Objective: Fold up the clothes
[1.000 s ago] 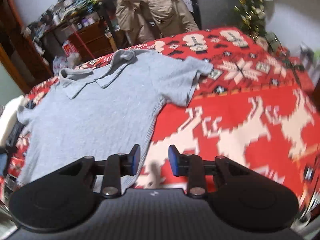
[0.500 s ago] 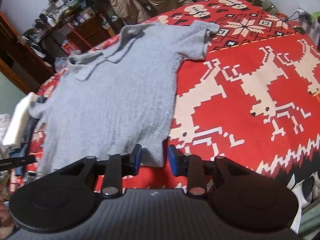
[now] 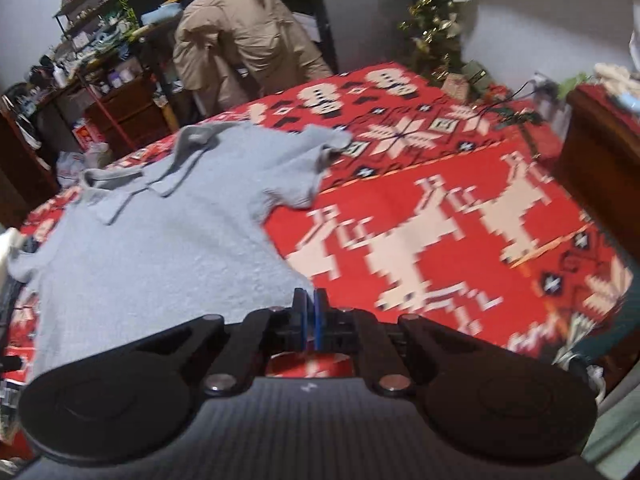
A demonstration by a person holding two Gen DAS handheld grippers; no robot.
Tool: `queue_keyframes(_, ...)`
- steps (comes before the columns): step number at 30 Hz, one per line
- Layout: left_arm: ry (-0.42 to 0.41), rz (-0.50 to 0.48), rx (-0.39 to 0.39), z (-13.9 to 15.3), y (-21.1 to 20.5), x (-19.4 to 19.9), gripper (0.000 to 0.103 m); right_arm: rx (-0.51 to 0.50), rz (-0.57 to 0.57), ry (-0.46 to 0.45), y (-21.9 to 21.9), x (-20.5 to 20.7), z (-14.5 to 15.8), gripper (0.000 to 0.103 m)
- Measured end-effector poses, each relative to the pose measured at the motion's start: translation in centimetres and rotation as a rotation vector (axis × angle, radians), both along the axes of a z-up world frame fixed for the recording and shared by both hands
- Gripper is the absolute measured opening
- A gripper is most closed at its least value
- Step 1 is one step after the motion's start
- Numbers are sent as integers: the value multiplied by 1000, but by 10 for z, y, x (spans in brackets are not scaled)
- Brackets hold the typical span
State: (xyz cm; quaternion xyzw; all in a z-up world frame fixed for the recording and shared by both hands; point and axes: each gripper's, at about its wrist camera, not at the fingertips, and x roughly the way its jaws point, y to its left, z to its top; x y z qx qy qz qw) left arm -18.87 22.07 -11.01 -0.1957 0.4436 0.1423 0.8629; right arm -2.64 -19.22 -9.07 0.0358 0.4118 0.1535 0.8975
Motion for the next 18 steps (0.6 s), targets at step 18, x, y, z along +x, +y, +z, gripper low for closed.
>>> queue_keyframes(18,67,-109,47,-18,-36,16,21,-50,-24,-16,8,34,-18,3)
